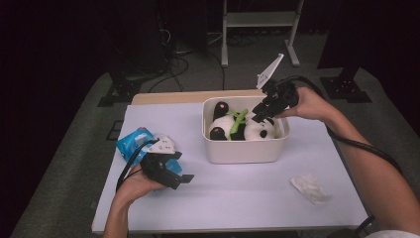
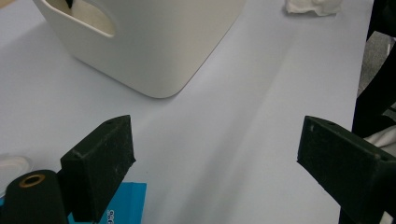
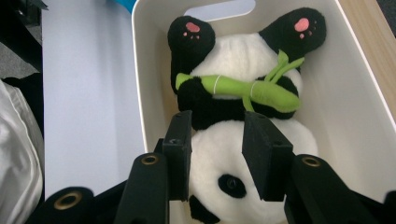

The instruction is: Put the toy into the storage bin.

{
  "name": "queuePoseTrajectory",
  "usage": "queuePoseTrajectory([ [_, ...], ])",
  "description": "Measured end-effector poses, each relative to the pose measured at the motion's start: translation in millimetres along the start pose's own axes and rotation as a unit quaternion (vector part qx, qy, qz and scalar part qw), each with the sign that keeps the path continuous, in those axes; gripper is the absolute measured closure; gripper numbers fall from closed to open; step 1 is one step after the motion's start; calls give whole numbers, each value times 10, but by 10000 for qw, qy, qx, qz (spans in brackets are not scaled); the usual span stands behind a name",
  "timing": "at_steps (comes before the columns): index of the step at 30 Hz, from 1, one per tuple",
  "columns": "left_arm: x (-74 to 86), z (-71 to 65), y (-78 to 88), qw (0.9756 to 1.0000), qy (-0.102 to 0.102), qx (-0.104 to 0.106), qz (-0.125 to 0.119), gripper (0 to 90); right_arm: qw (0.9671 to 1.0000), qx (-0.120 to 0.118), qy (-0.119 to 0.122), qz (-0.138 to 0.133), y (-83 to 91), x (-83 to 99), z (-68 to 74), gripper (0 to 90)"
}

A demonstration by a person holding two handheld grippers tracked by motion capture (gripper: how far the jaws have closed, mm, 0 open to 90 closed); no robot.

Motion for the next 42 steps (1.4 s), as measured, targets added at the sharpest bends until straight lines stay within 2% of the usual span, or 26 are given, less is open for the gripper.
queuePoseTrajectory([
  [26, 13, 7, -40, 10000, 53, 11, 50, 97, 9989, 258, -306, -228, 233, 517, 246, 584],
  [42, 24, 19, -55, 9999, 101, -8, 46, 97, 9971, 303, -529, -446, 241, 806, 390, 566],
])
Point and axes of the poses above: each handheld gripper's, and its own axes: y roughly backward along the jaws, x roughly out of its underside, z roughly to its left, the point moved 1 cm from there along -y, roughly forward along the jaws, and after that the axes turned 13 degrees about y, right-handed, at the moved point
